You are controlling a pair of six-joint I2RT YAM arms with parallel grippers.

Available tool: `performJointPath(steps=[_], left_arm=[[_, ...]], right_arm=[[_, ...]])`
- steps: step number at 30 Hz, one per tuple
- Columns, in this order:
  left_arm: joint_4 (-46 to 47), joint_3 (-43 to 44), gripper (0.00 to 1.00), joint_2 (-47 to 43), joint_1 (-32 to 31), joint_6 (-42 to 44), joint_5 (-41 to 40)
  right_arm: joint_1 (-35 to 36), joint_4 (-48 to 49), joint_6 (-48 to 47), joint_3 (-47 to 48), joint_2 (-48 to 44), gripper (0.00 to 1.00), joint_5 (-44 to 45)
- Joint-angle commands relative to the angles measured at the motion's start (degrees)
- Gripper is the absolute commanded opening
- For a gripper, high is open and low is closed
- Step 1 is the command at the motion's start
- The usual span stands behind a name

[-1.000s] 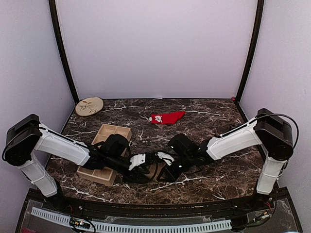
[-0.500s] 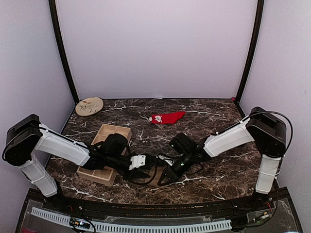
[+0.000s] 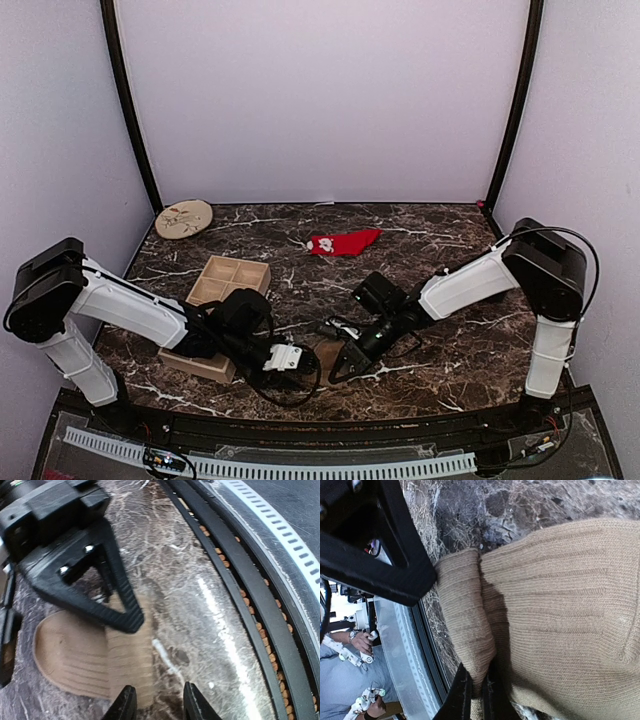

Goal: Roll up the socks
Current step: Roll the sock at the center of the board.

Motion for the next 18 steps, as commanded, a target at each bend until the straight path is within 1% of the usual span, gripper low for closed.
performJointPath(steps=[1, 5, 10, 15, 18], left_arm=[[-0.6, 1.2, 0.36, 1.3, -1.5, 2.2, -1.4], [0.5, 1.9, 0.37, 2.2, -1.6, 3.0, -3.2], [4.8, 0.9, 0.37, 1.4, -1.7, 3.5, -6.8], [4.4, 0.7, 0.37, 1.8, -1.7, 4.5, -7.1], [3.5, 0.9, 0.37, 2.1, -1.7, 4.8, -5.8]], right_arm=[[-0.5, -1.3, 0.5, 0.6, 1.2, 0.0, -0.6], [-0.5, -1.3, 0.5, 0.7, 1.3, 0.0, -1.2], [-0.5, -1.2, 0.6, 0.5, 1.5, 0.0, -1.6], [-0.5, -1.1, 0.5, 1.0, 1.7, 0.0, -2.1], [-0.5, -1.0, 0.5, 1.2, 1.9, 0.0, -2.2]])
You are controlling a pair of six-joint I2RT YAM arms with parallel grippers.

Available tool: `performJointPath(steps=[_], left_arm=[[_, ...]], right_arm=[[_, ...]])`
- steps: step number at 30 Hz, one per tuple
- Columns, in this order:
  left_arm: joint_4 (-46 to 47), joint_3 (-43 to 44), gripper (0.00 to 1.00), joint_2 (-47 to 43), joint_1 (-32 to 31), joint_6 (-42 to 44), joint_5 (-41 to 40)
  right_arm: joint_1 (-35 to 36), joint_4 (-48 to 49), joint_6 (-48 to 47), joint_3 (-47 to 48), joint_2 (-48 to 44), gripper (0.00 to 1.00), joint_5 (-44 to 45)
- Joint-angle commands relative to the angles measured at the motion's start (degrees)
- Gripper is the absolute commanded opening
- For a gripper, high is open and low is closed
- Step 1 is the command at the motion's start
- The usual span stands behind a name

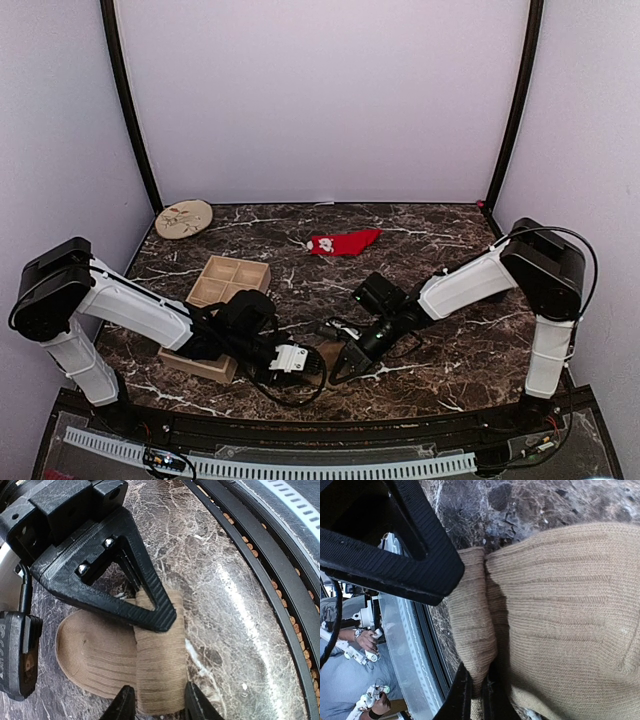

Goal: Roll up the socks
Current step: Roll the sock at the center of the board.

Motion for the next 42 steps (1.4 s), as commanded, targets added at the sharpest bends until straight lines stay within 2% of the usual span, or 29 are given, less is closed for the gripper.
performJointPath(steps=[1, 19, 21, 30, 36, 39, 42], left_arm=[[-0.5, 0.3, 0.37, 0.2, -0.3, 1.4, 1.1], [-3.6, 3.5, 0.36, 5.1, -0.9, 2.6, 3.5], [-4.0, 3.9, 0.32, 5.8, -0.9, 2.7, 3.3], [-10.7, 6.7, 0.06, 8.3, -0.9, 5.3, 6.0], [-22.6, 13.3, 0.03, 12.2, -0.8, 7.1, 10.0], [-26.3, 16.5, 0.03, 13.9, -0.4, 6.8, 11.5], [-29.2, 18.5, 0.03, 15.2, 0.1, 6.6, 13.0]], right_arm=[[-0.3, -0.6, 0.1, 1.1, 1.5, 0.0, -0.7], [-0.3, -0.4, 0.4, 1.1, 1.7, 0.0, -1.9], [-0.3, -0.4, 0.3, 1.2, 1.7, 0.0, -2.0], [-0.5, -2.5, -1.1, 1.9, 1.8, 0.01, -1.9], [-1.2, -4.0, -1.4, 1.2, -1.9, 0.32, 2.6], [-1.2, -3.4, -0.6, -0.3, -4.5, 0.41, 5.0], [-1.3, -2.8, 0.3, -2.2, -6.5, 0.44, 7.0]])
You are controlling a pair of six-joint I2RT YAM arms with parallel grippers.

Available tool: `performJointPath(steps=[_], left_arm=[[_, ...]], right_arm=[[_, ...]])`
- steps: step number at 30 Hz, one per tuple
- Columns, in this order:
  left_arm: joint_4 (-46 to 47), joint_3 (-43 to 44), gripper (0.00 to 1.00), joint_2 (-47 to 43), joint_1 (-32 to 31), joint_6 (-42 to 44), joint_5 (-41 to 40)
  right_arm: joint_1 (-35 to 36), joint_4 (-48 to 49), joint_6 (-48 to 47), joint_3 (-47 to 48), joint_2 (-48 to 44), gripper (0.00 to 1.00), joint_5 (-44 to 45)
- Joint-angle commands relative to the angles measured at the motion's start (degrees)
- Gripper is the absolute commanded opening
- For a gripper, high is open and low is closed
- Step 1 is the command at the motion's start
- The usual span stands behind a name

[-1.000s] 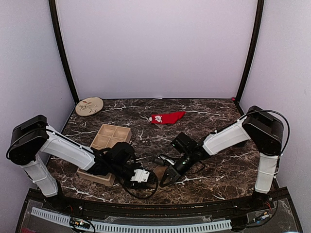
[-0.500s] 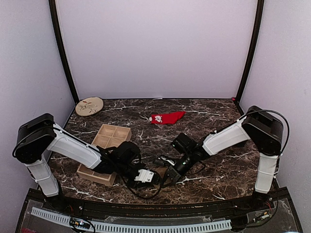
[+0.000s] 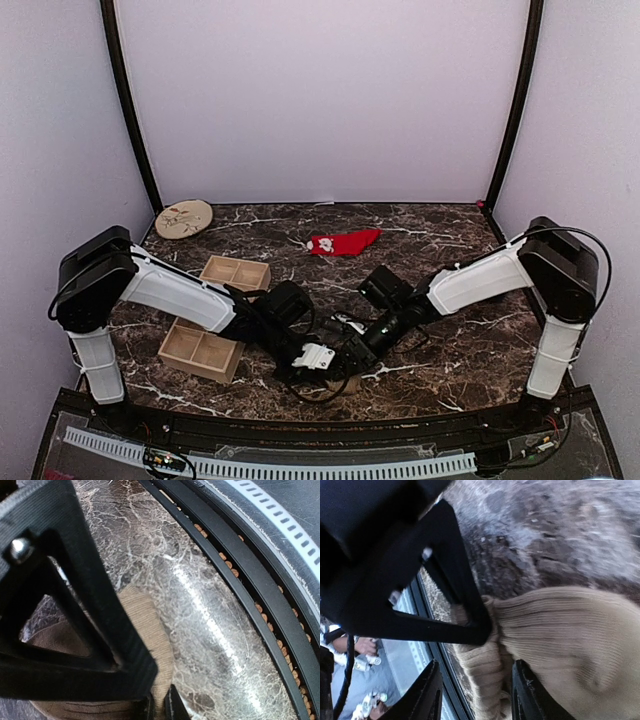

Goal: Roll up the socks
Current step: Roll the sock at the center of the board.

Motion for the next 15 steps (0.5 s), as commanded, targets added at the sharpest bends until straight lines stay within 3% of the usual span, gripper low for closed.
performJointPath(steps=[1, 15], left_arm=[[-11.7, 1.9, 0.03, 3.0, 0.5, 0.3, 3.3], [-20.4, 10.0, 0.02, 7.7, 5.3, -2.8, 9.3]], right_arm=[[-0.8, 1.7, 1.2, -3.1, -4.2, 0.45, 6.3], [-0.4, 10.2, 10.2, -18.4, -21.3, 0.47, 24.5]])
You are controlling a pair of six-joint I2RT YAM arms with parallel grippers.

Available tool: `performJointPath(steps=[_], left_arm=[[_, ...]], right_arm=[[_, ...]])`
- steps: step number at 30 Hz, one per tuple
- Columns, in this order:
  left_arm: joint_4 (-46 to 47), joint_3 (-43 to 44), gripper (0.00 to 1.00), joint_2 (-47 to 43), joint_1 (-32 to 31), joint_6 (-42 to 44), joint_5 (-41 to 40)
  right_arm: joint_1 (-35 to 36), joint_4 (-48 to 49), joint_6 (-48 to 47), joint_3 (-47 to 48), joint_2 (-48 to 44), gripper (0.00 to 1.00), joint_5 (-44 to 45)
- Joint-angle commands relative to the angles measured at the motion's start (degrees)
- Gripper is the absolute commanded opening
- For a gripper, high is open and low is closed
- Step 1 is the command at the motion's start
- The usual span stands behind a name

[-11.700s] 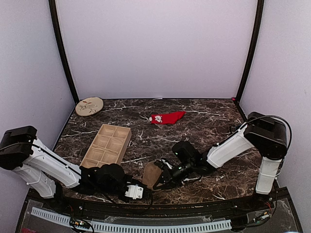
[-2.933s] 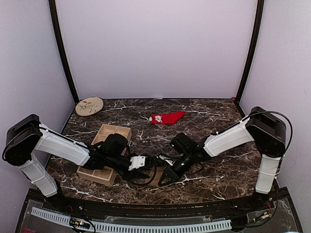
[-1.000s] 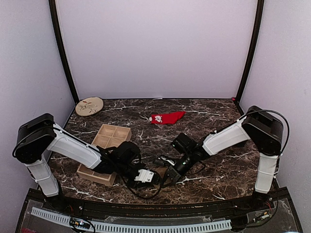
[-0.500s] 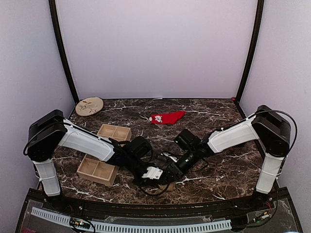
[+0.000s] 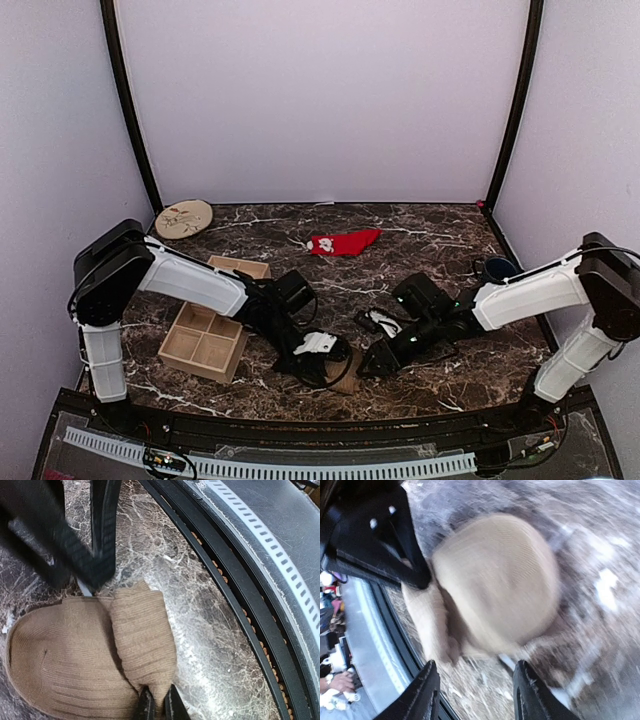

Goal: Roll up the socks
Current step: Roll the sock at the center of the board.

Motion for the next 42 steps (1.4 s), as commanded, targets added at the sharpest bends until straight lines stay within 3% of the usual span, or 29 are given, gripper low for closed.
performJointPath(steps=[1, 6, 11, 15, 18, 20, 29, 42], left_arm=[[-9.9, 3.0, 0.02, 2.8, 1.3, -1.2, 0.9], [-12.7, 5.5, 0.02, 5.4, 1.6, -1.8, 4.9], [-15.6, 7.8, 0.02, 7.4, 1.8, -2.6, 6.4], [-17.2, 9.1, 0.02, 8.4, 2.2, -2.9, 7.6], [-17.7, 9.8, 0.02, 8.9, 2.7, -3.2, 8.5], [-17.9, 9.8, 0.02, 9.0, 2.9, -3.3, 9.0], [-18.6, 10.1, 0.02, 9.2, 3.3, -2.6, 10.5], [-19.3, 11.0, 0.03, 9.7, 3.3, -2.3, 10.7]], right_arm=[[0.3, 5.1, 3.7, -4.6, -7.4, 0.47, 9.5], [3.9, 7.8, 4.1, -8.1, -12.4, 0.48, 18.1], [12.5, 11.3, 3.1, -10.1, -14.1, 0.47, 29.1], [19.8, 13.9, 0.7, -10.3, -13.4, 0.48, 38.8], [23.5, 16.1, 0.5, -9.9, -12.0, 0.48, 39.5], [24.7, 17.8, -2.5, -9.9, -10.6, 0.48, 46.6], [27.1, 21.6, -8.9, -7.1, -2.3, 0.5, 51.1], [27.7, 23.0, -11.6, -6.7, -1.8, 0.56, 48.8]])
